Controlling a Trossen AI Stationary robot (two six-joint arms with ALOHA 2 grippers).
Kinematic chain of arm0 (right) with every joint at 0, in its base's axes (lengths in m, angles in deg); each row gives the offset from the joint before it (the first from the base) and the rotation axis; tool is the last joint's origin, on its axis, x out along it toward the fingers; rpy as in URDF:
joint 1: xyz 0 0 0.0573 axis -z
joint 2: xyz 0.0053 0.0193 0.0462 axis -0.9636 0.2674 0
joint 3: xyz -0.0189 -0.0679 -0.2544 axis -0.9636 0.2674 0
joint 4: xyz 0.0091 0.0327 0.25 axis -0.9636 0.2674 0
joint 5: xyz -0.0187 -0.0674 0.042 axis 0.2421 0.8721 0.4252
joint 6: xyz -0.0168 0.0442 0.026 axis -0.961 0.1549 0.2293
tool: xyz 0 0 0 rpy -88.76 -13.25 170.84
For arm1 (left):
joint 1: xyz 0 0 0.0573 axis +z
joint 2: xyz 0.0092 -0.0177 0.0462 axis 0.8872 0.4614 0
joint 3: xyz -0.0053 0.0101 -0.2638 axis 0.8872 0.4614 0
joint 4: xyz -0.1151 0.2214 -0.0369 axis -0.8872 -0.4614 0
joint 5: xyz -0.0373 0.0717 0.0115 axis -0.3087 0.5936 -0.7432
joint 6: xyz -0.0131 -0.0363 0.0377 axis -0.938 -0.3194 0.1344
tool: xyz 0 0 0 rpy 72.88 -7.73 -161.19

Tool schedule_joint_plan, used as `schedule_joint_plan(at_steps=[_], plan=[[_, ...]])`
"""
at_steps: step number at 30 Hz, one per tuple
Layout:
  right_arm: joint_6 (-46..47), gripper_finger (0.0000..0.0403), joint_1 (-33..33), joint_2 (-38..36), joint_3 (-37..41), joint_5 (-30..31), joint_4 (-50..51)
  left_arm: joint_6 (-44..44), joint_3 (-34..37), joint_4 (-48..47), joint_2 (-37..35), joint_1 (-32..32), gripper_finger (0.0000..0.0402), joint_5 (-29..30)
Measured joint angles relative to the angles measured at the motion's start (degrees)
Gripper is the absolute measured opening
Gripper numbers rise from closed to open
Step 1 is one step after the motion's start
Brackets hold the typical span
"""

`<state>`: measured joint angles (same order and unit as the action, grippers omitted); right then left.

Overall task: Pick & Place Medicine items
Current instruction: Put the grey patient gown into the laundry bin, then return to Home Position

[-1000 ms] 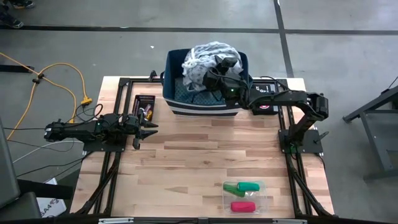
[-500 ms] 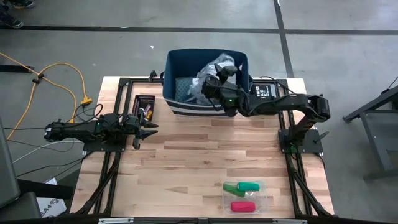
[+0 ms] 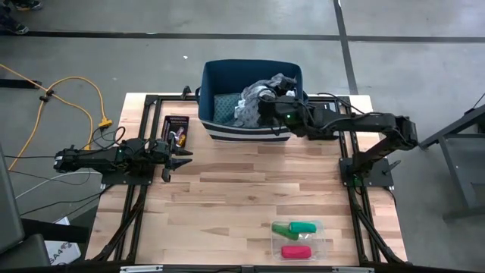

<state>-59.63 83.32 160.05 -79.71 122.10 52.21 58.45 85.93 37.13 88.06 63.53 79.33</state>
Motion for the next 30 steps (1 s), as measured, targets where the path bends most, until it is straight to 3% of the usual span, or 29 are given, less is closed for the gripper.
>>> schedule_joint_plan(at_steps=[9, 24, 30], plan=[[11.1, 0.0171, 1.3, -0.9, 0.0, -10.9, 5.4, 0.0, 0.0, 0.0, 0.0, 0.0, 0.0111, 0.0], [25.2, 0.0171, 4.9, -3.3, 0.0, -33.2, 4.8, 0.0, 0.0, 0.0, 0.0, 0.0, 0.0111, 0.0], [25.8, 0.0171, 6.0, -3.3, 0.0, -34.3, 4.8, 0.0, 0.0, 0.0, 0.0, 0.0, 0.0111, 0.0]])
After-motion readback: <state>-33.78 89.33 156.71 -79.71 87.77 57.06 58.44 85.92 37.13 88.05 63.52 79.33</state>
